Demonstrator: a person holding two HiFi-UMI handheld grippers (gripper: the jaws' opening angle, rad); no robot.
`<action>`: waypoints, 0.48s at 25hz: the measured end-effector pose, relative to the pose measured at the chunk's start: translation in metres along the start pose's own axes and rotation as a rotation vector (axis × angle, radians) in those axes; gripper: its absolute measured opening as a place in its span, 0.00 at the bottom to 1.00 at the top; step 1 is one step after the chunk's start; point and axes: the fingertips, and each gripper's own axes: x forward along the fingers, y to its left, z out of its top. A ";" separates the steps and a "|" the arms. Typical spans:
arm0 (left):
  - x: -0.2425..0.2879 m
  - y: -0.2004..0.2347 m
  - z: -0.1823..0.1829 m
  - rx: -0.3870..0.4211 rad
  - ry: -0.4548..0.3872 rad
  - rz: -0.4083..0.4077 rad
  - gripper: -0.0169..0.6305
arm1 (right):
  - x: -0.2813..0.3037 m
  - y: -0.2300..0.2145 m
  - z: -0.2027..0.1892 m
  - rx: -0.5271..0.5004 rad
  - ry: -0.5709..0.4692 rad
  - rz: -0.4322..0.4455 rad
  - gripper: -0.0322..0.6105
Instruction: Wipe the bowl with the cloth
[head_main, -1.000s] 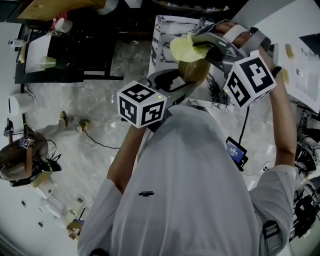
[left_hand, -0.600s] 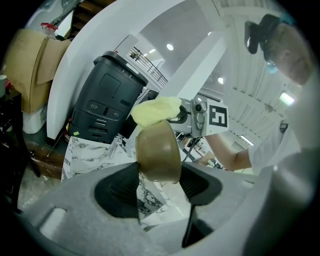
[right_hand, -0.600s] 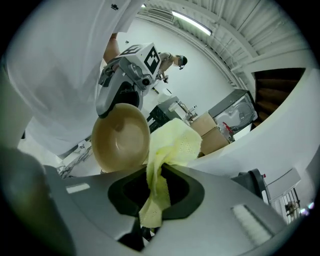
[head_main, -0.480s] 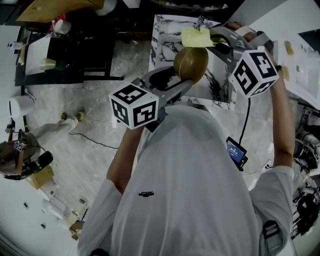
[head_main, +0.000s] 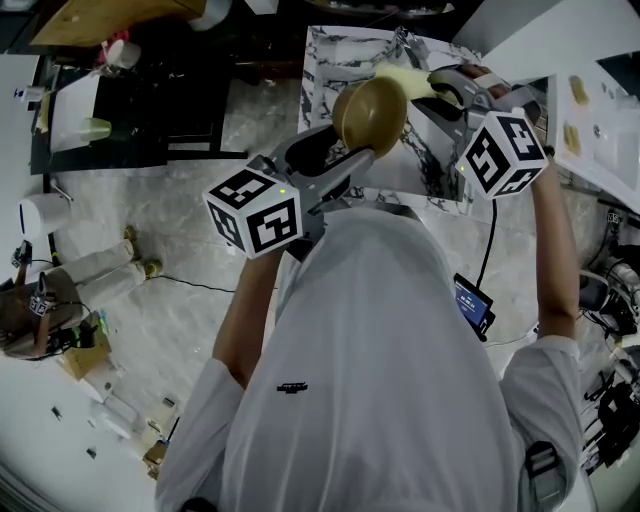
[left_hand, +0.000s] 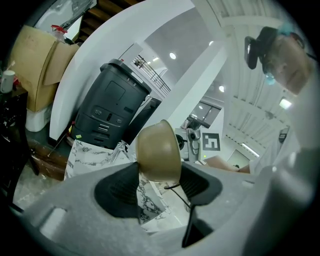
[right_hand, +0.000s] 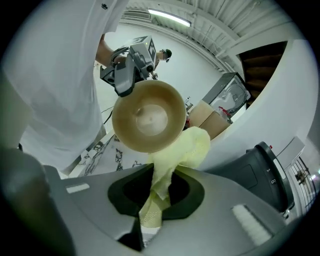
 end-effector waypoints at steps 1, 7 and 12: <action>0.000 0.000 0.002 -0.006 -0.008 -0.001 0.42 | 0.001 0.002 -0.002 0.018 -0.002 -0.001 0.11; -0.002 0.006 0.014 -0.067 -0.074 -0.024 0.42 | 0.006 0.010 -0.018 0.336 -0.031 -0.024 0.11; 0.000 0.012 0.020 -0.120 -0.141 -0.034 0.42 | 0.000 0.004 -0.021 0.697 -0.184 -0.111 0.11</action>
